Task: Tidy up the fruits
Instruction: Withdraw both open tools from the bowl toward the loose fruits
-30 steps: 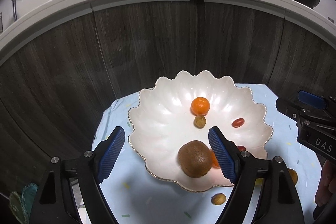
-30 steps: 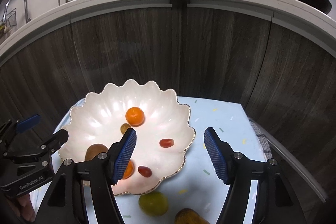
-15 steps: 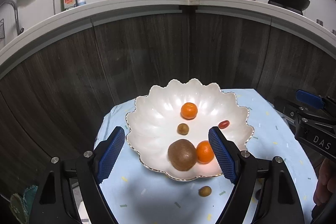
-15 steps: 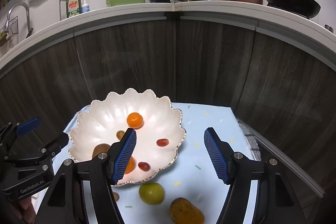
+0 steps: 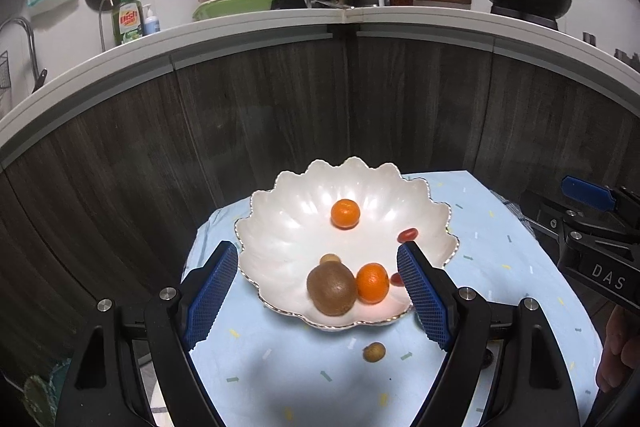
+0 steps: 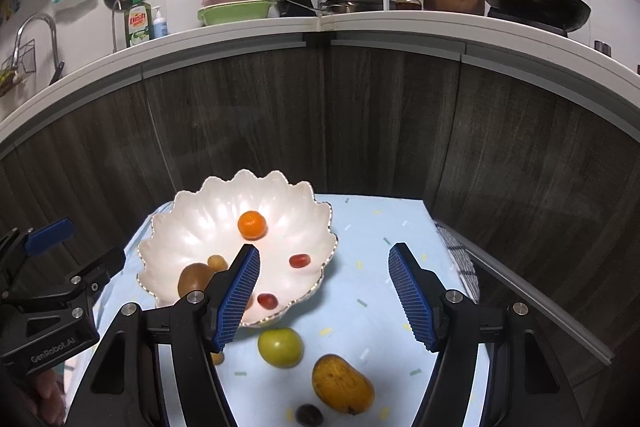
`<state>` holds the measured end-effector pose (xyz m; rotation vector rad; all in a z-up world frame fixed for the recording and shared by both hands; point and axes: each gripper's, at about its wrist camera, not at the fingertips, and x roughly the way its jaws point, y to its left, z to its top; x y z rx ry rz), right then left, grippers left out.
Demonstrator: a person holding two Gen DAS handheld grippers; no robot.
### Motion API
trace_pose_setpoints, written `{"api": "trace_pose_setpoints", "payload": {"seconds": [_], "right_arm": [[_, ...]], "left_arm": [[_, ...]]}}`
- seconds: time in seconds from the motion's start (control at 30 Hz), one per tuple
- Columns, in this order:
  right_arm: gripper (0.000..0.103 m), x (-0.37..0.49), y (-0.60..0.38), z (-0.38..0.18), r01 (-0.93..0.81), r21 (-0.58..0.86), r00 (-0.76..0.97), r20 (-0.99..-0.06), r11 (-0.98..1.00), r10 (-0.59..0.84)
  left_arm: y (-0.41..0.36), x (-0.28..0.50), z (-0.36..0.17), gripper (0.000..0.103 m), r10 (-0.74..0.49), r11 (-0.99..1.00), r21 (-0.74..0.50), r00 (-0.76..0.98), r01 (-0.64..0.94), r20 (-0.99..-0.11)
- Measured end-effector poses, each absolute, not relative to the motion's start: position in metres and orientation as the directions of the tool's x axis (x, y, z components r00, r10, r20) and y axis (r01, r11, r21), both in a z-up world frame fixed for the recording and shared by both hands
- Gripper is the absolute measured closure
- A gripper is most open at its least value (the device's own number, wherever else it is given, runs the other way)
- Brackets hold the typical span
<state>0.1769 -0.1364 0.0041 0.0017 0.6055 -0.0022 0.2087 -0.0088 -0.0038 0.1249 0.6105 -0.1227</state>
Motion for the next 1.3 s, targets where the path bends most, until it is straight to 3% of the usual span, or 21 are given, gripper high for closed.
{"api": "trace_pose_setpoints", "payload": {"seconds": [0.13, 0.23, 0.73, 0.83, 1.3], "right_arm": [[0.035, 0.168, -0.139, 0.002, 0.006, 0.007, 0.820, -0.572, 1.000, -0.001], [0.035, 0.162, -0.142, -0.002, 0.013, 0.012, 0.816, -0.579, 1.000, -0.004], [0.035, 0.139, -0.148, -0.021, 0.049, 0.035, 0.798, -0.602, 0.998, -0.018], [0.023, 0.135, -0.150, -0.025, 0.063, 0.034, 0.798, -0.602, 0.997, -0.030], [0.022, 0.124, -0.147, -0.051, 0.078, 0.009, 0.779, -0.625, 0.997, -0.056]], "left_arm": [[-0.014, 0.201, -0.006, 0.021, -0.078, 0.984, 0.089, 0.813, 0.158, -0.577], [-0.014, 0.196, -0.008, 0.012, -0.070, 0.985, 0.089, 0.814, 0.148, -0.577], [-0.023, 0.179, -0.027, 0.012, -0.125, 0.972, 0.083, 0.787, 0.218, -0.604], [-0.025, 0.176, -0.034, 0.012, -0.140, 0.969, 0.075, 0.776, 0.234, -0.615], [-0.026, 0.171, -0.064, 0.007, -0.153, 0.963, 0.073, 0.750, 0.259, -0.644]]}}
